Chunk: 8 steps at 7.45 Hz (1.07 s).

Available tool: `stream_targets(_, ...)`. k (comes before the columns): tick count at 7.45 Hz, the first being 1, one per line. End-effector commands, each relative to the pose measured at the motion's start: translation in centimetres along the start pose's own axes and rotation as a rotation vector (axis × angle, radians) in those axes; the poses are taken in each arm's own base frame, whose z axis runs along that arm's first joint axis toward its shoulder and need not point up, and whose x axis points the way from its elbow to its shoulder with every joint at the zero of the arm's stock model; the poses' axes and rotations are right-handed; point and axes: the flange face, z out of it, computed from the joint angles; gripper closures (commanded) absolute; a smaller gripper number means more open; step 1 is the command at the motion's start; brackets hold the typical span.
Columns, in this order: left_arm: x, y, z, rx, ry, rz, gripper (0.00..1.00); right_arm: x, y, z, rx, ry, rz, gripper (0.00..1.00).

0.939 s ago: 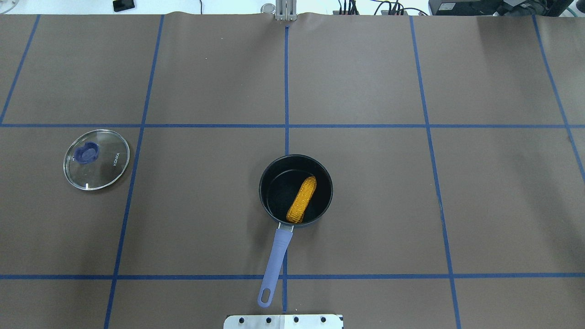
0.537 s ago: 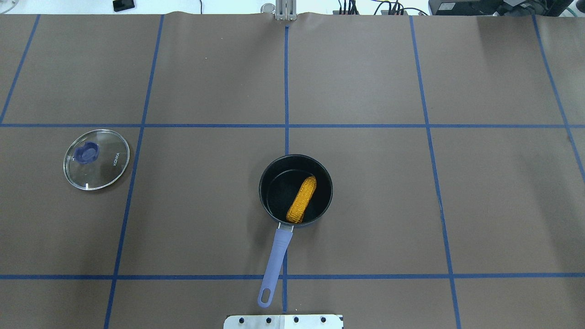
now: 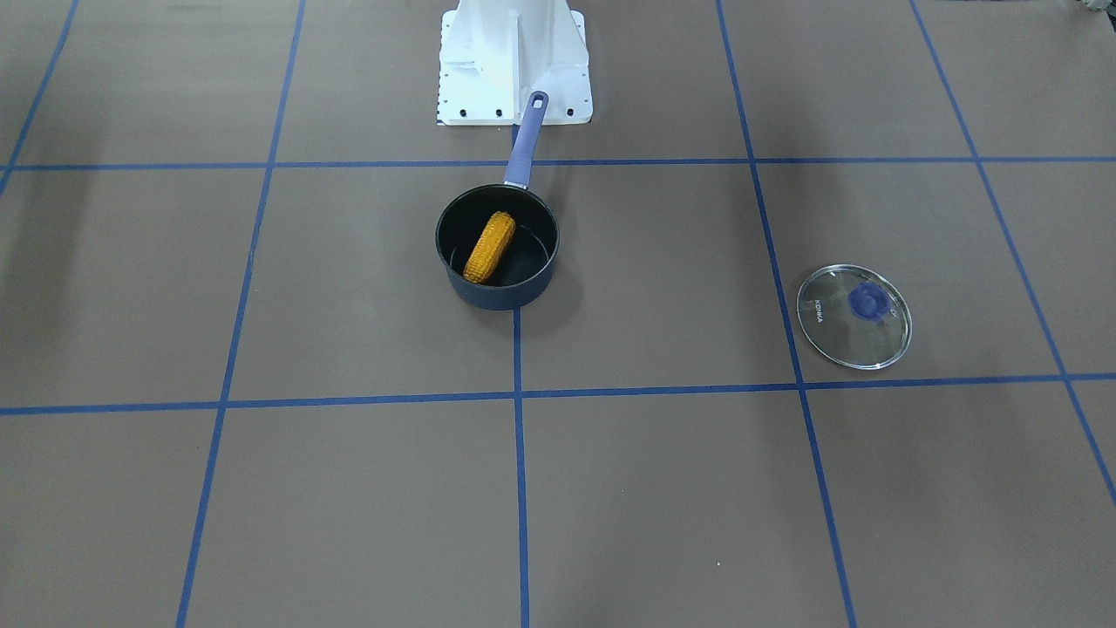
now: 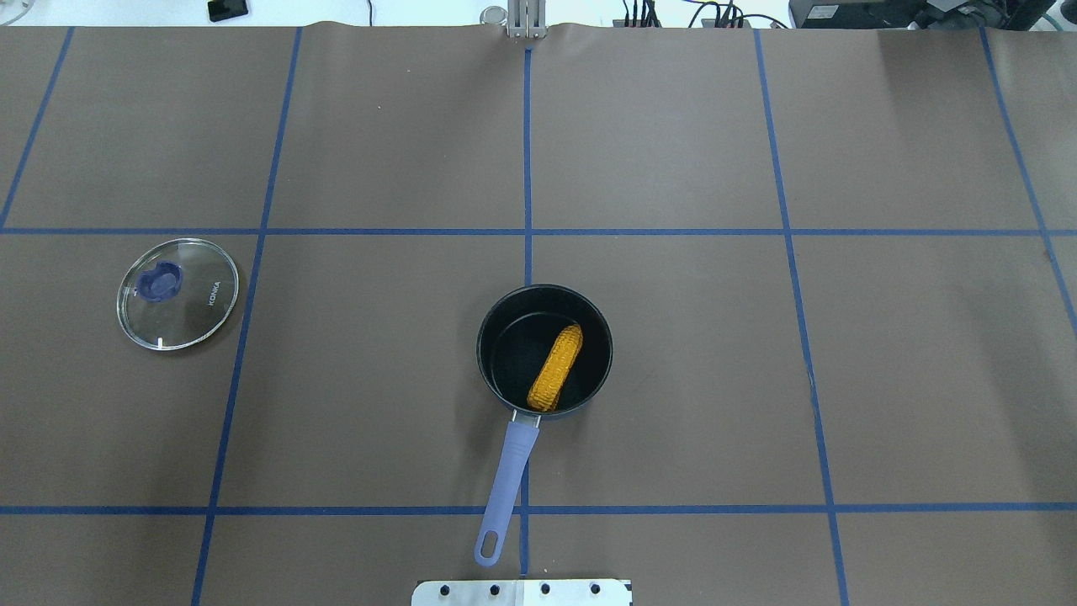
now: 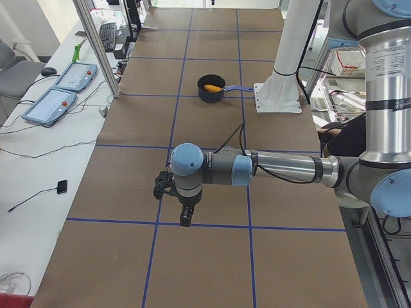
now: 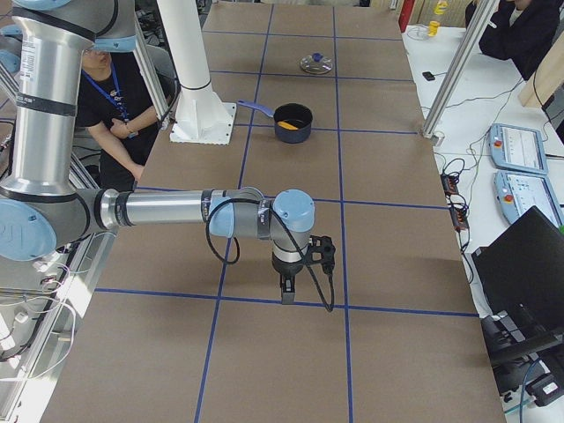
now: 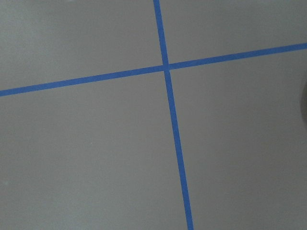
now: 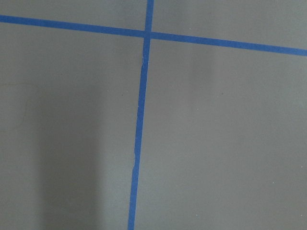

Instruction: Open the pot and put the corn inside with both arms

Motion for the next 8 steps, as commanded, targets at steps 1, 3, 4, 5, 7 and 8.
stream_targets(1,0.06,-0.03,0.02,0.001,0.000,0.003,0.02,0.04,0.03,0.15,-0.004,-0.008,0.007,0.00)
stream_targets(3,0.06,-0.03,0.02,0.001,0.000,0.003,0.01,0.20,0.07,0.54,-0.010,-0.025,0.013,0.00)
stream_targets(4,0.06,-0.03,0.02,0.001,0.000,0.003,0.02,0.20,0.07,0.54,-0.010,-0.025,0.013,0.00)
stream_targets(5,0.06,-0.03,0.02,0.001,0.000,0.003,0.01,0.28,0.16,0.64,-0.012,-0.025,0.013,0.00)
stream_targets(7,0.06,-0.03,0.02,0.001,0.000,0.003,0.01,0.35,0.31,0.74,-0.014,-0.025,0.012,0.00)
stream_targets(8,0.06,-0.03,0.02,0.001,0.000,0.003,0.01,0.32,0.23,0.69,-0.013,-0.025,0.011,0.00)
